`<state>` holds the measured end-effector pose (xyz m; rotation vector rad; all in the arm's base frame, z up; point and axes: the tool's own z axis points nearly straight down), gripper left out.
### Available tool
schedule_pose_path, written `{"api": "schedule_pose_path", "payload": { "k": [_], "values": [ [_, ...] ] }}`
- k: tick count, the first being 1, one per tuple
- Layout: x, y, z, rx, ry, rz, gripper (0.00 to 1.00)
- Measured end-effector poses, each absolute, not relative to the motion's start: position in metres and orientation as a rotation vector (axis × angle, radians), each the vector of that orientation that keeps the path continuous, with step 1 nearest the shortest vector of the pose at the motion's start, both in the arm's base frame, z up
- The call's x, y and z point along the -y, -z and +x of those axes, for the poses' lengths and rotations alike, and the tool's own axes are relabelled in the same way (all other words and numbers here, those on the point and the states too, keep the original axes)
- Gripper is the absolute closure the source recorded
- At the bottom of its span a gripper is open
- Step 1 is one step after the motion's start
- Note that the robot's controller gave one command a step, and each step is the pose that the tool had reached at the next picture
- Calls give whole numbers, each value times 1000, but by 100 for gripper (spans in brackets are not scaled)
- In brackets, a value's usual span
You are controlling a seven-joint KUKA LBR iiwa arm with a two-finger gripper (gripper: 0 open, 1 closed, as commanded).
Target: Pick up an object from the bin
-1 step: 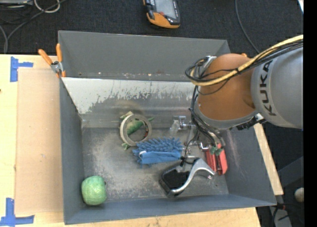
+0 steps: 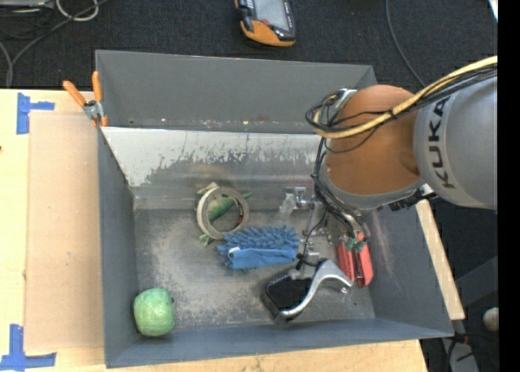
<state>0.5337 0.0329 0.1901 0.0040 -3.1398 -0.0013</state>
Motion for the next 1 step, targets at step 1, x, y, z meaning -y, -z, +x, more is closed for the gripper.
{"api": "schedule_pose_path", "payload": {
  "k": [1],
  "values": [
    [-43,-66,574,3130,3,-141,0]
  ]
}}
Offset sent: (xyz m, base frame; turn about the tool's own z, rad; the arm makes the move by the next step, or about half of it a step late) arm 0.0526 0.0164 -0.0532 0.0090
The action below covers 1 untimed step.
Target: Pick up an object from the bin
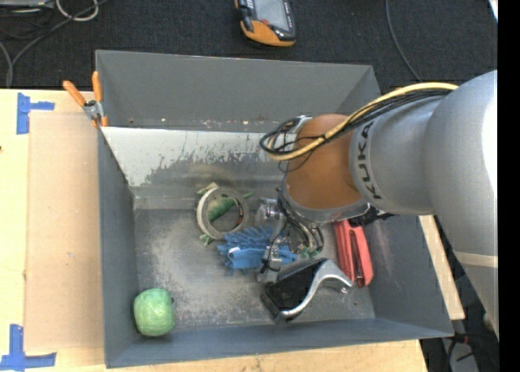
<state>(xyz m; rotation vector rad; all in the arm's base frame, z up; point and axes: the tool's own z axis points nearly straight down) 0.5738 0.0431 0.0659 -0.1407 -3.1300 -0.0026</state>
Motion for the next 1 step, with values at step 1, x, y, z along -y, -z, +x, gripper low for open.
{"api": "schedule_pose_path", "payload": {
  "k": [1],
  "values": [
    [-49,-137,587,3151,3,-12,0]
  ]
}}
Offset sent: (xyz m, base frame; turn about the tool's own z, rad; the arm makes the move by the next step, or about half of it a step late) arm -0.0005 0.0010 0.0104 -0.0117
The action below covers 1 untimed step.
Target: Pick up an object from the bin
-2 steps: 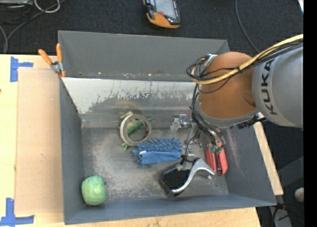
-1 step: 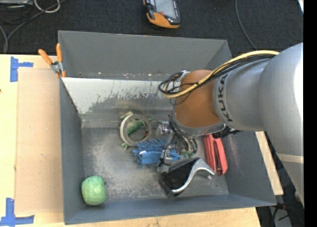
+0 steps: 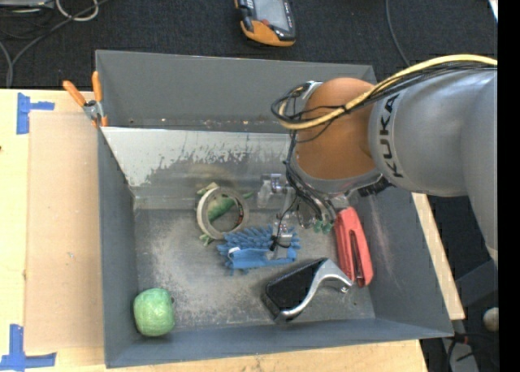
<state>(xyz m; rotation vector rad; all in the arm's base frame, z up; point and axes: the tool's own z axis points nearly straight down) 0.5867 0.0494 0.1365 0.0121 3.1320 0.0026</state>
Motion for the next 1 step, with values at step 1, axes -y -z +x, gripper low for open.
{"api": "schedule_pose_path", "payload": {
  "k": [1],
  "values": [
    [-44,-75,573,-3155,-3,123,0]
  ]
}}
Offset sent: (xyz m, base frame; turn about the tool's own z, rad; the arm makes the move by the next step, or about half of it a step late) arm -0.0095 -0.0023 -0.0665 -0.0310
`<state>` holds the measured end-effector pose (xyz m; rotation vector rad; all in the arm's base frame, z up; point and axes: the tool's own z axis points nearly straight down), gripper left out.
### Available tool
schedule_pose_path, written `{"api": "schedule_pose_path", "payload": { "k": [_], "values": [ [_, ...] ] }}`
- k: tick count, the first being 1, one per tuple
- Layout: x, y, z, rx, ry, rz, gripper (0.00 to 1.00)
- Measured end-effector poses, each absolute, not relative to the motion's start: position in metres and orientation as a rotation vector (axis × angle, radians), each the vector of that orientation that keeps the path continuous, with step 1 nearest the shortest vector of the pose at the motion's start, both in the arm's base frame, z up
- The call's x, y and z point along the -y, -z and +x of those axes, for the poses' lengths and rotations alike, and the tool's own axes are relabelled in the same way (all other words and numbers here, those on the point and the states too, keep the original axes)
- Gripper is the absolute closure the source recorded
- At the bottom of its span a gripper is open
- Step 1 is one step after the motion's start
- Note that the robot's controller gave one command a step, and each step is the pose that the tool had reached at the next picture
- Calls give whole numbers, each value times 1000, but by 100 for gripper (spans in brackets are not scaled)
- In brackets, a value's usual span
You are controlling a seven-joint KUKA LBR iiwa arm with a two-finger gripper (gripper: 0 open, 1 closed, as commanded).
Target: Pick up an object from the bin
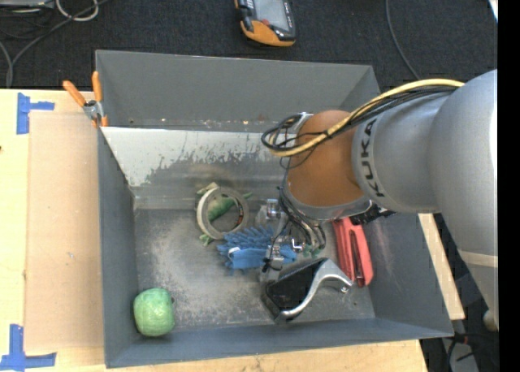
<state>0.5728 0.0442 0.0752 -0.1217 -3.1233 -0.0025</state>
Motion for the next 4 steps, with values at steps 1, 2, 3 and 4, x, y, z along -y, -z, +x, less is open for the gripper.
{"api": "schedule_pose_path", "payload": {
  "k": [1,2,3,4],
  "values": [
    [-47,-71,576,3144,3,-12,0],
    [-44,-74,573,3125,3,-111,100],
    [-44,-74,573,3125,3,-111,100],
    [-44,-101,572,3120,3,-111,100]
  ]
}}
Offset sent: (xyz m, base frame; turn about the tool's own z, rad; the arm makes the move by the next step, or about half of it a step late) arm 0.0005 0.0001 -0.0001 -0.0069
